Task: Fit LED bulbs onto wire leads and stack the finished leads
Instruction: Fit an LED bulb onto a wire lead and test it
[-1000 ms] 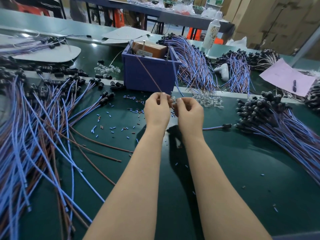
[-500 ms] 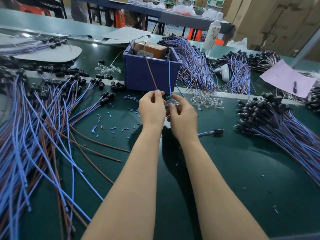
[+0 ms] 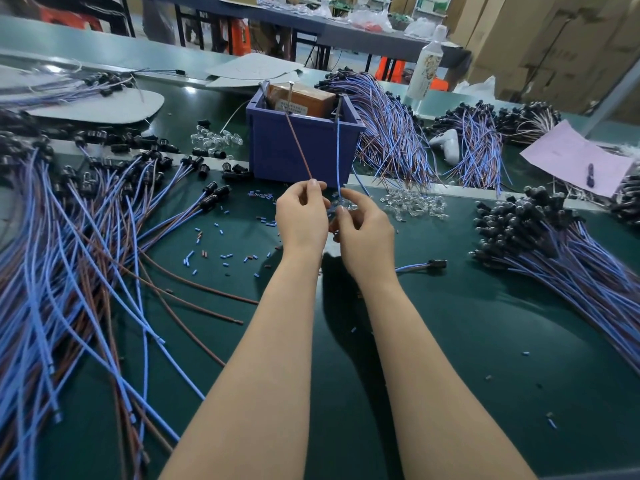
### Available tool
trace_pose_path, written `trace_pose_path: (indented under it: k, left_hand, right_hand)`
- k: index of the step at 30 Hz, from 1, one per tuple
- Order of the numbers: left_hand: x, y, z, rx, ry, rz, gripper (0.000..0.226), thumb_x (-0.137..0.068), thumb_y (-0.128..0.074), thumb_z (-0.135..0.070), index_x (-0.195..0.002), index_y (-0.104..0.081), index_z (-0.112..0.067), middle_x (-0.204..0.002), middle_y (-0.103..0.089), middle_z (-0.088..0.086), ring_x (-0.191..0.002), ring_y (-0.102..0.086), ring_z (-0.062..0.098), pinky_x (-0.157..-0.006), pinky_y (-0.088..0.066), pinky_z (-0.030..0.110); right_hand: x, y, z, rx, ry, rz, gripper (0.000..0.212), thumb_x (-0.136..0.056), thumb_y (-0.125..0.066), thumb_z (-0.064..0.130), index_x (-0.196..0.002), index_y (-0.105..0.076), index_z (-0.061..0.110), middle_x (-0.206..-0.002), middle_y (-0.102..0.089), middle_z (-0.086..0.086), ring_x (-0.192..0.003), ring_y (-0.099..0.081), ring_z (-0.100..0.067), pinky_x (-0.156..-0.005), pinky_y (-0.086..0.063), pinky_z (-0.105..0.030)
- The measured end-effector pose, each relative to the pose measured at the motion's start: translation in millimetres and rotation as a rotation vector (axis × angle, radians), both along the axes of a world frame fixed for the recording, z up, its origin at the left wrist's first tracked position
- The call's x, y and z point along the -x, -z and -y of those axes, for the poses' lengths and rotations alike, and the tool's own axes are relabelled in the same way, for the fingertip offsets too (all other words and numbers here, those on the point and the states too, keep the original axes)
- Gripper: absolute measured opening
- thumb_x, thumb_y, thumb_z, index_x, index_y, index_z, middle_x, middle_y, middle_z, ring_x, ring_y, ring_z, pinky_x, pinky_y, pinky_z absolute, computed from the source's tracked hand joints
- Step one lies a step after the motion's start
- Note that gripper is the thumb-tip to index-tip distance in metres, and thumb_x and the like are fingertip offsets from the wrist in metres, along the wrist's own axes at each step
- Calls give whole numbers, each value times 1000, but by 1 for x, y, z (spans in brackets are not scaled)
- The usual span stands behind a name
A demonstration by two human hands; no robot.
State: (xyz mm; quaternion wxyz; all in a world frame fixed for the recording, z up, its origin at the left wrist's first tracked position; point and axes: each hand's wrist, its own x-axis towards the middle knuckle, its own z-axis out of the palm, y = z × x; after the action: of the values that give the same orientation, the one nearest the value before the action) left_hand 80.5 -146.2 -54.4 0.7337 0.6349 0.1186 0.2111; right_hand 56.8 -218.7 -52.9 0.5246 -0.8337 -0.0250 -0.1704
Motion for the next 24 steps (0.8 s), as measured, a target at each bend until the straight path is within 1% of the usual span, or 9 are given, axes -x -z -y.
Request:
trace_pose_path:
  k: [7,9,13,16,19,20,22,23,24]
  left_hand:
    - [1,0,0,-2,30,2,24,-99,-44,-19,-92,-65,-10,-64,-52,-5,-62,-51,8,-58,-44,22]
    - [1,-1,0,-3,39,0,24,-99,-44,-19,-93,-65,-10,-64,-52,-5,-62,-52,8,-57,-44,21]
    - [2,-2,1,3,40,-14,23,-98,-45,-19,-90,-66,-13,-65,-55,-6,-64,-53,9,-60,-47,24]
    - [3,-5,1,-25,59,-14,21,-97,-47,-18,-90,-67,-14,-75,-62,-2,-70,-54,16,-67,-50,33]
    - [5,-12,0,-51,112,-16,21,-98,-47,-17,-96,-67,-13,-81,-64,2,-75,-57,20,-64,-49,31]
    - [6,-15,1,-35,131,-14,21,-98,-46,-17,-95,-66,-13,-79,-62,1,-74,-57,19,-59,-48,27]
    - [11,-24,3,36,176,4,21,-99,-45,-15,-92,-64,-12,-77,-61,-2,-68,-56,13,-48,-44,18]
    - [14,-30,4,61,198,27,21,-99,-46,-15,-89,-64,-13,-77,-62,-5,-66,-56,8,-48,-42,14]
    - [17,-37,5,63,219,59,21,-98,-46,-15,-86,-64,-15,-76,-63,-9,-66,-56,3,-52,-43,13]
  right_hand:
    - [-1,0,0,-2,1,14,28,-94,-50,10,-120,-61,14,-90,-71,-10,-83,-65,-25,-84,-52,-44]
    - [-1,0,0,10,0,24,29,-94,-50,10,-120,-61,14,-92,-71,-10,-84,-66,-23,-84,-53,-44]
    - [0,0,0,10,-8,28,29,-94,-50,10,-120,-61,14,-88,-71,-9,-81,-65,-23,-84,-53,-42]
    - [1,-1,1,10,-18,23,26,-93,-50,10,-115,-63,14,-84,-70,-5,-77,-64,-19,-80,-52,-33]
    - [2,-8,3,27,-48,3,16,-93,-51,11,-105,-62,14,-70,-62,8,-64,-59,-4,-66,-45,-17]
    - [3,-12,4,23,-75,-9,13,-94,-51,11,-102,-61,15,-70,-62,9,-63,-58,-2,-67,-45,-17]
    - [6,-23,8,32,-157,-31,12,-94,-50,11,-97,-61,14,-76,-64,4,-69,-60,-9,-73,-49,-26]
    - [8,-29,11,69,-202,-35,13,-94,-50,11,-96,-63,11,-78,-65,1,-72,-60,-14,-74,-48,-30]
    - [11,-34,15,134,-239,-32,14,-94,-50,12,-94,-64,8,-79,-65,-2,-74,-58,-18,-73,-46,-32]
